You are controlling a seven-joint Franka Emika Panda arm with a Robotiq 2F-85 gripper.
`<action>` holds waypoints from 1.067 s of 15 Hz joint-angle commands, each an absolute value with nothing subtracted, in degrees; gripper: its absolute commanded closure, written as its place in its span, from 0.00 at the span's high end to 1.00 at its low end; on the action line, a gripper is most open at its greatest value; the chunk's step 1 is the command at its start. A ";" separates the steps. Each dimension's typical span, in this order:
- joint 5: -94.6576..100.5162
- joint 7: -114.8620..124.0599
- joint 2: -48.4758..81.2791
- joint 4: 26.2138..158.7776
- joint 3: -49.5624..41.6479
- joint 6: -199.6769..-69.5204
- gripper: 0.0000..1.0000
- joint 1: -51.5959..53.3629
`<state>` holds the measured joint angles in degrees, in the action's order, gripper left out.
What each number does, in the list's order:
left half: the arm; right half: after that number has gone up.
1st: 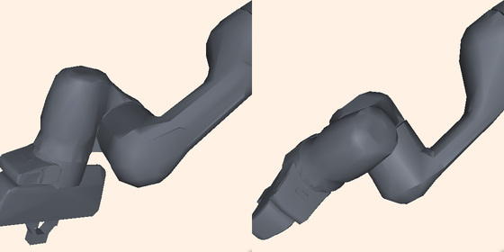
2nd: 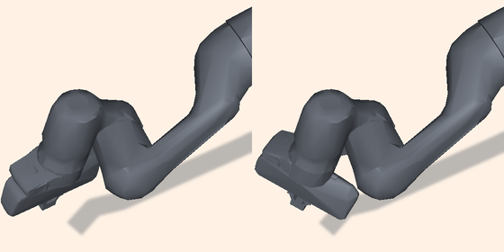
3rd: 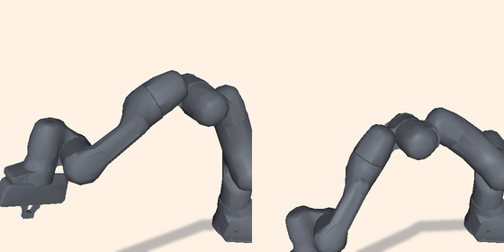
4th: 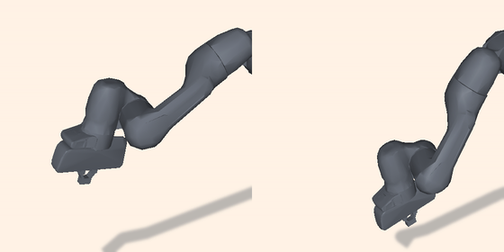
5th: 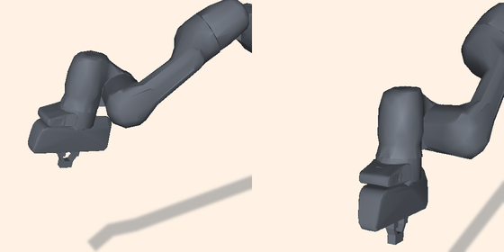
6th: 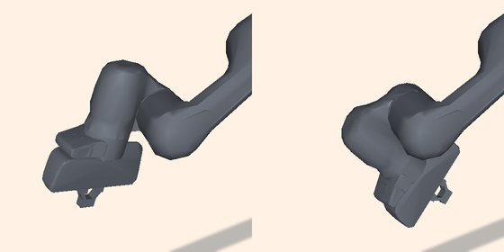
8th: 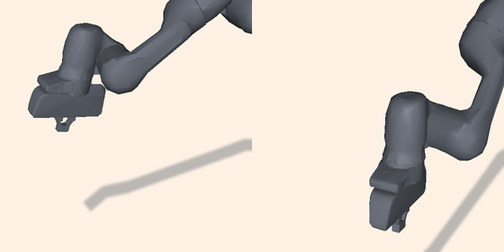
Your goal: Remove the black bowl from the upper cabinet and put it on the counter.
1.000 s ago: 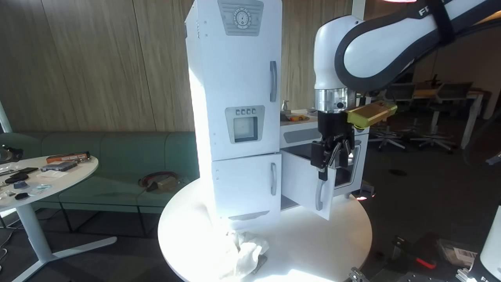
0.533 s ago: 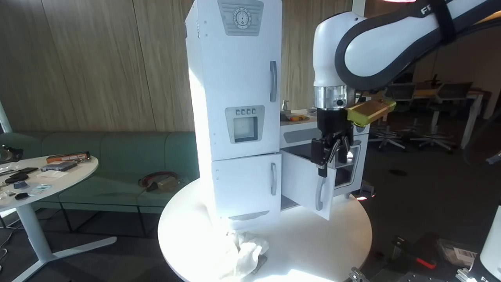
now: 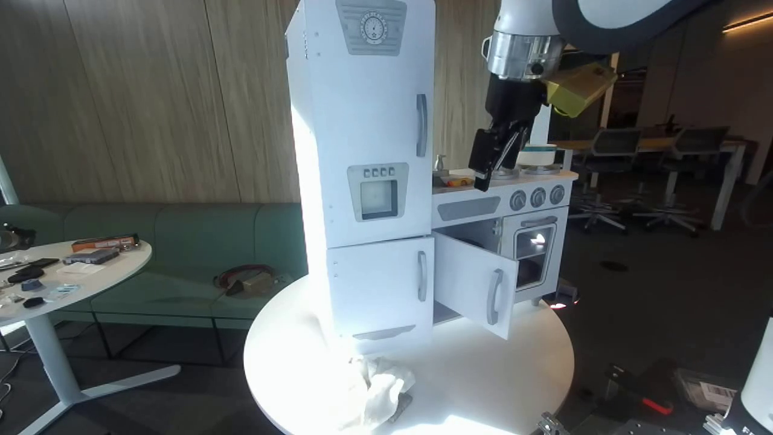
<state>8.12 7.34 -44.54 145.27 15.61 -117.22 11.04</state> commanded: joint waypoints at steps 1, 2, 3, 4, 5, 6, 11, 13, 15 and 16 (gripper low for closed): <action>11.80 2.96 -45.78 143.36 13.95 -124.71 1.00 10.51; 13.00 2.32 -45.53 143.09 13.56 -127.34 1.00 9.83; 14.05 2.29 -45.18 142.73 13.15 -129.80 1.00 9.02; 14.91 1.62 -44.74 142.45 12.49 -132.40 1.00 8.57; 16.02 1.28 -44.05 141.99 12.09 -134.46 1.00 7.60; 16.84 0.78 -43.26 141.46 11.33 -136.30 1.00 6.50; 14.25 -5.06 -37.60 139.25 6.57 -142.89 1.00 7.34; 11.91 -9.20 -34.40 137.98 4.32 -144.61 1.00 9.55; 10.80 -12.64 -31.59 136.44 3.28 -145.43 1.00 10.53; 10.23 -14.20 -30.50 135.63 2.74 -145.44 1.00 10.97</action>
